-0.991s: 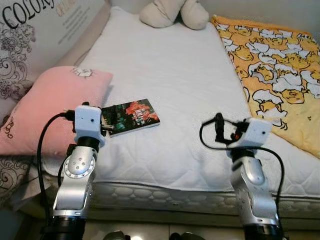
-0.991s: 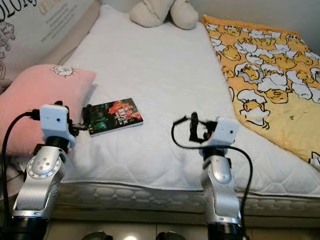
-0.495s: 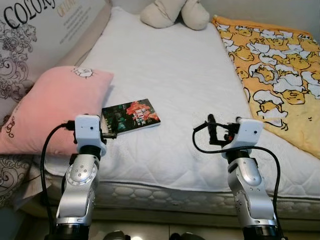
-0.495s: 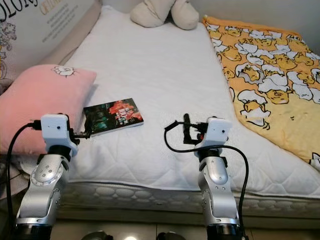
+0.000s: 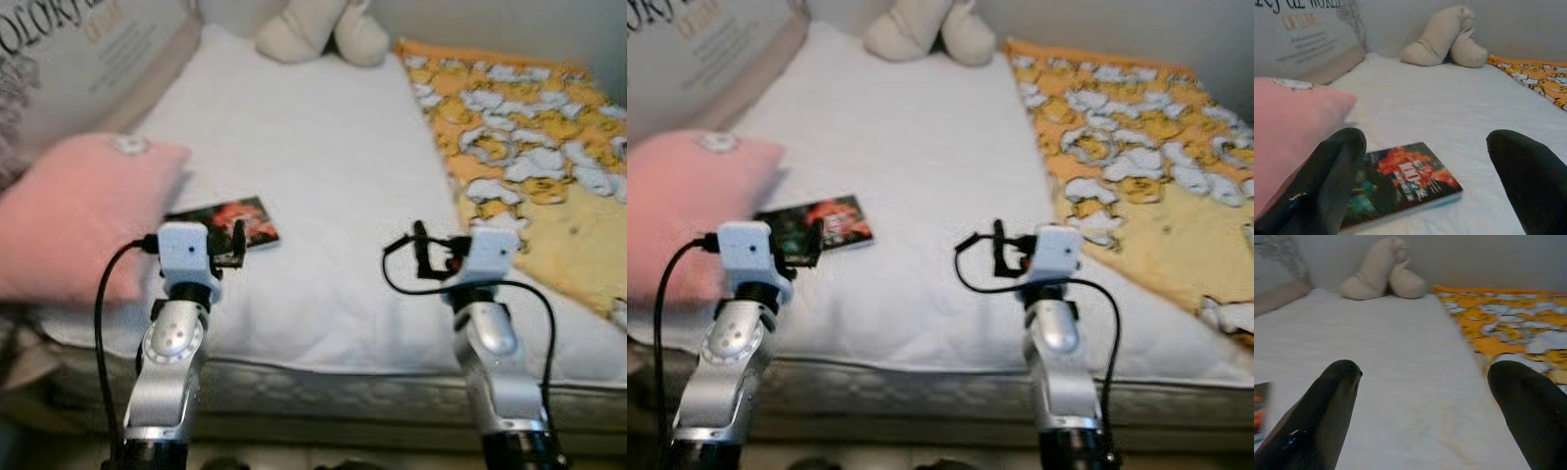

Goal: Clean up the room

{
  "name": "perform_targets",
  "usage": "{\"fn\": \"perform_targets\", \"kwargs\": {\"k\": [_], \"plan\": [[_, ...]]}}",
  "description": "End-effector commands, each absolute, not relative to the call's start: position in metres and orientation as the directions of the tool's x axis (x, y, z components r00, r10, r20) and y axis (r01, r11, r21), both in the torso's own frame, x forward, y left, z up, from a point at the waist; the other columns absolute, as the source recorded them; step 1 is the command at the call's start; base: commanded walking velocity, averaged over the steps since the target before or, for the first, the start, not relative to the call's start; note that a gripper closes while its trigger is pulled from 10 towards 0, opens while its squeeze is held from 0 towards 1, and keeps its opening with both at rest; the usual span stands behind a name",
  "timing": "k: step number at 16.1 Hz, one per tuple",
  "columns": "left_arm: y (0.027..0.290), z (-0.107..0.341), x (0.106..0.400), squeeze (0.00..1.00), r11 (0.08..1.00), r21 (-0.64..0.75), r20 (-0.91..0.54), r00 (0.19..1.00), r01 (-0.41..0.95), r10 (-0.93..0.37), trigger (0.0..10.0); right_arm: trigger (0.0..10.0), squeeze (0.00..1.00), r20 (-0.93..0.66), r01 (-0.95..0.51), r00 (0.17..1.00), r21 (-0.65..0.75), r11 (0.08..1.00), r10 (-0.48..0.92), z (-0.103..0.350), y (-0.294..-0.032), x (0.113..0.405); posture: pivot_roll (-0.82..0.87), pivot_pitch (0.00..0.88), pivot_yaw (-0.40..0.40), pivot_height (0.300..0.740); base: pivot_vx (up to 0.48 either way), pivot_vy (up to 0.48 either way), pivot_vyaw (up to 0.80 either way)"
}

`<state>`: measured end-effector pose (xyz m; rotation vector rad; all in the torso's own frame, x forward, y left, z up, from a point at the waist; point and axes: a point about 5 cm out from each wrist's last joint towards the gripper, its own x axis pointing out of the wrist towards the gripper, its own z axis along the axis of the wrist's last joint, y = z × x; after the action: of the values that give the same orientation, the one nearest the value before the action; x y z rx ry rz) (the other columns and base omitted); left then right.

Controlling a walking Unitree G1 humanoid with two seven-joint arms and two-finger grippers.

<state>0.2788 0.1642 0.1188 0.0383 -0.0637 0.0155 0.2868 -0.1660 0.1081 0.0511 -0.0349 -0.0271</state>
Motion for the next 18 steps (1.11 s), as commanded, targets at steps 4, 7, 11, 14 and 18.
{"fn": "perform_targets", "kwargs": {"k": [4,7,11,14,18], "plan": [[0.164,0.117,0.275,0.0,1.0,0.011,0.057,0.998,-0.019,0.019,10.0,10.0,0.0,0.032,0.005,0.999,0.051,0.999,-0.006,0.106,-0.162,0.288,0.04,0.0,-0.055,0.74,0.0,-0.445,0.0],[0.169,0.117,0.284,0.0,1.0,0.006,0.046,0.999,-0.024,0.024,10.0,10.0,0.0,0.028,0.004,1.0,0.051,0.999,-0.005,0.103,-0.161,0.288,0.04,0.0,-0.054,0.74,0.0,-0.436,0.0],[0.171,0.121,0.297,0.0,1.0,0.011,0.053,0.999,-0.012,0.012,10.0,10.0,0.0,0.028,0.026,0.999,0.046,0.999,-0.028,0.102,-0.165,0.287,0.02,0.0,-0.048,0.74,0.196,-0.408,0.0],[0.167,0.125,0.302,0.0,1.0,0.017,0.056,0.998,0.013,-0.014,10.0,10.0,0.0,0.027,0.023,0.999,0.046,0.999,-0.024,0.101,-0.163,0.287,0.02,0.0,-0.044,0.74,0.287,-0.381,0.0],[0.16,0.125,0.302,0.0,0.999,0.006,0.058,0.998,0.039,-0.04,10.0,10.0,0.0,0.031,0.004,1.0,0.041,0.999,-0.005,0.102,-0.16,0.289,0.03,0.0,-0.05,0.74,0.289,-0.379,0.0]]}}
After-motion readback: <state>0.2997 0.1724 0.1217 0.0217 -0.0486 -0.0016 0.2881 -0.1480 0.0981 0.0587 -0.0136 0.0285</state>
